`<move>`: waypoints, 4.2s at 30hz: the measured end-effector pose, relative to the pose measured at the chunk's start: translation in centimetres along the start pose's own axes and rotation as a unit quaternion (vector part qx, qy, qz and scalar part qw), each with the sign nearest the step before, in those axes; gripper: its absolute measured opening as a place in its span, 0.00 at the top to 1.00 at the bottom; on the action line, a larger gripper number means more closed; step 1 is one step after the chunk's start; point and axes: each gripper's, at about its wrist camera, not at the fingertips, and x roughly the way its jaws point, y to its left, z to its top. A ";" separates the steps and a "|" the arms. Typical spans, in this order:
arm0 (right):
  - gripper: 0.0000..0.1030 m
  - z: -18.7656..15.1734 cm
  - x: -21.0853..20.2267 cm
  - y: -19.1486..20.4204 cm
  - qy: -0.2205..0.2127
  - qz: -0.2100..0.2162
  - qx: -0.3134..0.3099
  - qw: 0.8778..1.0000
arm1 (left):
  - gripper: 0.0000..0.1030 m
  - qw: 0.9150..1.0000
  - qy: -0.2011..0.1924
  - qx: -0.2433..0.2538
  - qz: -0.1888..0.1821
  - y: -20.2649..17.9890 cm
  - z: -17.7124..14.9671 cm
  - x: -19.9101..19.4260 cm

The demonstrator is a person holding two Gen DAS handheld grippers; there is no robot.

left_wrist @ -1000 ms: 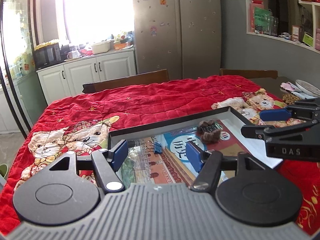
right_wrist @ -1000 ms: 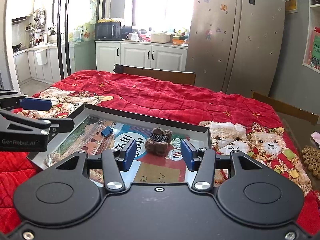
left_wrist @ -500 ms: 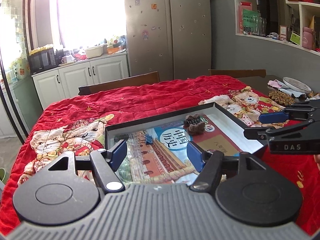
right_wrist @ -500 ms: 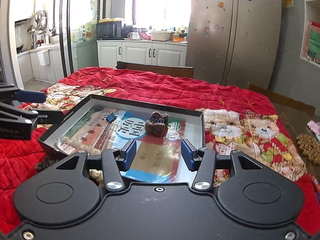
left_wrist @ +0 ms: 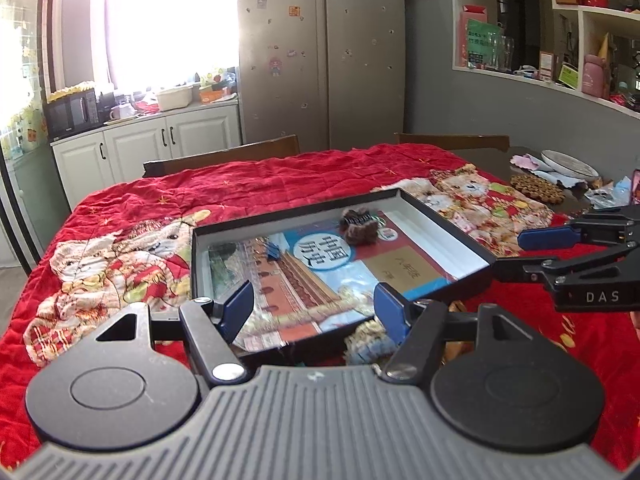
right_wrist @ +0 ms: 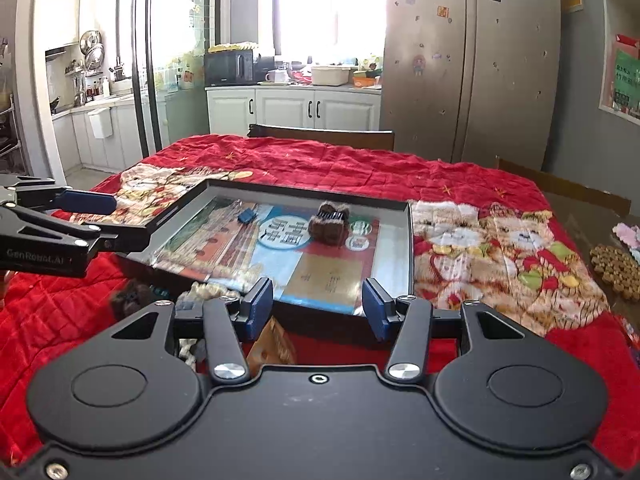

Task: Organize objects
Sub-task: 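Move the left tool toward the black lace scrunchie while the right tool approaches a tan paper pyramid, then grasp the black lace-trimmed scrunchie with the left tool while the right tool grasps the tan paper pyramid, then carry the scrunchie with the left tool while the right tool carries the pyramid over the black box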

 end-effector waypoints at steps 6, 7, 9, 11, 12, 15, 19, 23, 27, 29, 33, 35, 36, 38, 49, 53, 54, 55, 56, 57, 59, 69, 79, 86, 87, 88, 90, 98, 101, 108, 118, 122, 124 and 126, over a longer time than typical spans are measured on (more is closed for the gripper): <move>0.54 -1.6 -1.2 0.7 -0.006 0.013 -0.011 1.000 | 0.25 1.000 0.009 0.007 -0.015 -0.6 -1.4 -0.3; 0.54 -1.8 -1.3 1.0 -0.006 0.015 -0.014 1.000 | 0.25 1.000 0.011 0.009 -0.017 -0.7 -1.6 -0.4; 0.54 -2.1 -1.5 1.2 -0.008 0.023 -0.017 1.000 | 0.25 1.000 0.013 0.014 -0.021 -1.0 -2.0 -0.5; 0.54 -2.5 -1.7 1.5 -0.007 0.029 -0.021 0.999 | 0.25 0.999 0.015 0.018 -0.025 -1.2 -2.5 -0.6; 0.54 -2.9 -1.7 1.6 -0.007 0.031 -0.023 0.999 | 0.25 0.999 0.016 0.020 -0.028 -1.3 -2.8 -0.6; 0.54 -3.9 -1.7 2.1 0.000 0.040 -0.027 0.999 | 0.25 0.999 0.021 0.027 -0.041 -1.8 -3.7 -0.7; 0.54 -5.4 -1.3 2.6 0.018 0.056 -0.024 0.998 | 0.27 0.998 0.026 0.036 -0.051 -2.3 -4.6 -0.5; 0.54 -6.7 -0.8 2.8 0.028 0.057 -0.017 0.998 | 0.31 0.997 0.032 0.032 -0.063 -2.6 -5.5 -0.4; 0.54 -7.1 -0.8 2.4 0.027 0.059 -0.005 0.998 | 0.40 0.997 0.038 0.027 -0.068 -2.7 -6.2 -0.3; 0.54 -7.3 -0.8 2.3 0.028 0.060 -0.003 0.998 | 0.45 0.996 0.042 0.024 -0.071 -2.7 -6.6 -0.2; 0.54 -7.8 -0.5 2.6 0.032 0.056 -0.008 0.998 | 0.58 0.995 0.051 0.017 -0.080 -2.8 -7.1 0.2; 0.54 -8.0 -0.3 2.8 0.033 0.054 -0.013 0.998 | 0.61 0.995 0.051 0.019 -0.085 -3.0 -7.2 0.2; 0.54 -8.1 -0.2 2.9 0.033 0.053 -0.017 0.998 | 0.61 0.995 0.050 0.023 -0.085 -3.1 -7.2 0.3; 0.54 -8.2 0.0 3.1 0.030 0.049 -0.022 0.998 | 0.63 0.995 0.049 0.027 -0.082 -3.3 -7.3 0.4; 0.54 -8.7 0.9 3.1 0.034 0.047 -0.020 0.998 | 0.67 0.995 0.060 0.014 -0.084 -3.2 -7.8 1.6; 0.54 -8.7 1.1 3.2 0.032 0.048 -0.023 0.998 | 0.68 0.994 0.064 0.009 -0.087 -3.1 -7.9 1.8; 0.54 -8.7 1.2 3.2 0.032 0.048 -0.022 0.998 | 0.69 0.994 0.064 0.006 -0.088 -3.0 -7.9 1.8; 0.55 -8.7 1.2 3.3 0.031 0.049 -0.023 0.998 | 0.70 0.994 0.065 0.004 -0.089 -3.0 -7.9 1.8; 0.56 -8.7 1.3 3.3 0.031 0.049 -0.023 0.998 | 0.70 0.994 0.066 0.001 -0.090 -2.9 -7.9 1.8; 0.56 -8.7 1.3 3.3 0.031 0.048 -0.024 0.998 | 0.71 0.994 0.067 -0.003 -0.091 -2.8 -7.9 1.9; 0.58 -8.7 1.3 3.4 0.032 0.049 -0.022 0.998 | 0.72 0.993 0.068 -0.008 -0.094 -2.6 -7.9 1.9; 0.60 -8.7 1.3 3.2 0.033 0.051 -0.019 0.998 | 0.77 0.992 0.066 -0.029 -0.099 -2.0 -7.8 1.7; 0.60 -8.8 1.1 3.3 0.034 0.052 -0.022 0.998 | 0.54 0.992 0.059 -0.049 -0.105 -1.2 -7.5 1.4; 0.60 -8.9 1.1 3.3 0.034 0.053 -0.024 0.998 | 0.71 0.994 0.058 -0.036 -0.086 -1.3 -7.4 1.5; 0.59 -8.9 1.2 3.4 0.035 0.053 -0.025 0.998 | 0.72 0.994 0.058 -0.030 -0.083 -1.5 -7.5 1.6; 0.59 -8.8 1.2 3.4 0.035 0.053 -0.025 0.998 | 0.74 0.995 0.058 -0.024 -0.080 -1.6 -7.5 1.7; 0.60 -8.8 1.3 3.5 0.036 0.053 -0.025 0.998 | 0.75 0.995 0.059 -0.011 -0.078 -2.0 -7.6 1.8; 0.60 -8.8 1.3 3.5 0.036 0.053 -0.024 0.998 | 0.81 0.996 0.061 0.026 -0.063 -3.3 -8.2 2.3; 0.63 -8.8 1.3 3.5 0.036 0.055 -0.022 0.998 | 0.82 0.996 0.061 0.021 -0.065 -3.1 -8.2 2.2; 0.65 -8.9 1.3 3.5 0.033 0.056 -0.023 0.998 | 0.83 0.996 0.058 0.019 -0.066 -3.1 -8.1 1.8; 0.66 -8.4 0.5 3.8 0.020 0.055 -0.031 0.998 | 0.83 0.996 0.050 0.016 -0.067 -3.0 -7.7 1.0; 0.66 -8.1 -0.1 3.8 0.012 0.053 -0.033 0.998 | 0.83 0.997 0.044 0.014 -0.069 -2.9 -7.4 0.5; 0.66 -8.0 -0.3 3.7 0.008 0.052 -0.033 0.998 | 0.83 0.997 0.040 0.015 -0.069 -2.9 -7.2 0.3; 0.66 -7.8 -0.6 3.6 0.004 0.051 -0.033 0.998 | 0.83 0.997 0.037 0.015 -0.070 -2.9 -7.1 0.1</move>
